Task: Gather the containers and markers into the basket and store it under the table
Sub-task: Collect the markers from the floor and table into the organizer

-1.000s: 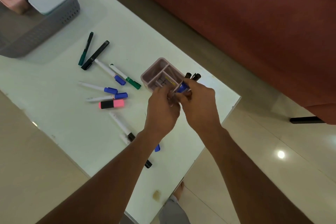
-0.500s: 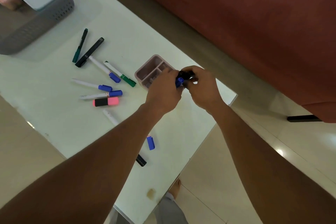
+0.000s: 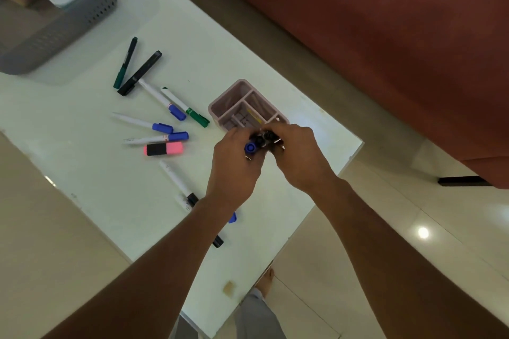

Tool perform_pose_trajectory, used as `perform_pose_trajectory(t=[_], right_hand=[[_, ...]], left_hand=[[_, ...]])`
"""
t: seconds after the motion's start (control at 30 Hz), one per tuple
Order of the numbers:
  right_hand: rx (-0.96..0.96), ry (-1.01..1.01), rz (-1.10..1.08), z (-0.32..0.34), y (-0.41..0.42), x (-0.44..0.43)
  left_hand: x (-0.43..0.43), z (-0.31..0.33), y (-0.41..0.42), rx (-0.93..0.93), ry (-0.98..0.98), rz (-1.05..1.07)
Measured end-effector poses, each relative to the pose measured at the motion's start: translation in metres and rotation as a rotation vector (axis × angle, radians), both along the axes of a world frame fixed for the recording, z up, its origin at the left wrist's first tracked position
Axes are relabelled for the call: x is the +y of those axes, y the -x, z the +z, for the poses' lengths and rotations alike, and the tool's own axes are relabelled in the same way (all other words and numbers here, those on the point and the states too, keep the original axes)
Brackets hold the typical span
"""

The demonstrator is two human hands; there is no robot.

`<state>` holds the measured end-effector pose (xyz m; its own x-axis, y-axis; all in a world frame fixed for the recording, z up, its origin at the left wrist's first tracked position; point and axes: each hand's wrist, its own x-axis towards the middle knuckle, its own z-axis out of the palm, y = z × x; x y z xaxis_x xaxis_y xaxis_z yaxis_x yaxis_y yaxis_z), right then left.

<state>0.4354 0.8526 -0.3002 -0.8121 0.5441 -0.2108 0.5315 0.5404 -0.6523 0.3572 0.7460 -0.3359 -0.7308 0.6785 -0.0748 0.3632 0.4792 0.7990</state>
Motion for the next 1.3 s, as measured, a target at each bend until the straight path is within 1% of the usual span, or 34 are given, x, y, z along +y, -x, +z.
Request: perform_pose_trajectory(t=[0.07,0.17,0.33,0.4,0.47,0.53,0.6,0.63,0.7,0.8,0.9,0.97,1.03,1.1,1.2,1.3], right_hand=[[-0.038,-0.013,-0.027,-0.004,0.0,-0.001],[-0.02,-0.051,-0.045,-0.008,0.0,-0.005],[-0.019,-0.089,-0.095,-0.015,-0.004,-0.008],[0.018,-0.087,-0.179,-0.02,-0.008,-0.009],[0.027,-0.075,-0.311,-0.025,-0.016,-0.012],[0.052,-0.07,-0.437,-0.031,-0.026,-0.021],[0.096,-0.033,-0.5,-0.039,-0.038,-0.039],[0.099,-0.004,-0.497,-0.043,-0.044,-0.052],[0.051,0.061,-0.423,-0.054,-0.051,-0.081],[-0.106,0.141,-0.278,-0.074,-0.051,-0.124],[-0.28,0.127,-0.211,-0.09,-0.042,-0.152],[-0.313,0.076,-0.228,-0.094,-0.035,-0.159],[-0.307,0.026,-0.247,-0.097,-0.03,-0.162],[-0.296,0.025,-0.264,-0.097,-0.028,-0.162],[-0.264,0.059,-0.302,-0.095,-0.029,-0.16],[-0.207,0.044,-0.342,-0.092,-0.035,-0.16]], left_hand=[[0.002,0.002,0.001,0.021,-0.004,-0.027],[0.001,0.003,0.003,0.068,0.027,-0.06],[-0.012,-0.003,0.005,0.062,0.087,-0.064],[-0.019,-0.005,0.003,0.061,0.103,-0.069],[-0.029,-0.007,0.0,0.047,0.089,-0.045],[-0.046,-0.01,-0.006,0.006,0.028,0.002],[-0.069,-0.016,-0.012,-0.037,-0.048,0.055],[-0.082,-0.02,-0.015,-0.04,-0.057,0.089],[-0.107,-0.03,-0.018,-0.005,-0.005,0.171],[-0.134,-0.043,-0.018,0.055,0.131,0.212],[-0.149,-0.048,-0.013,0.129,0.285,0.097],[-0.154,-0.05,-0.007,0.192,0.359,-0.024],[-0.156,-0.052,0.001,0.239,0.429,-0.136],[-0.156,-0.054,0.011,0.284,0.465,-0.238],[-0.156,-0.055,0.027,0.342,0.462,-0.376],[-0.154,-0.052,0.042,0.366,0.433,-0.458]])
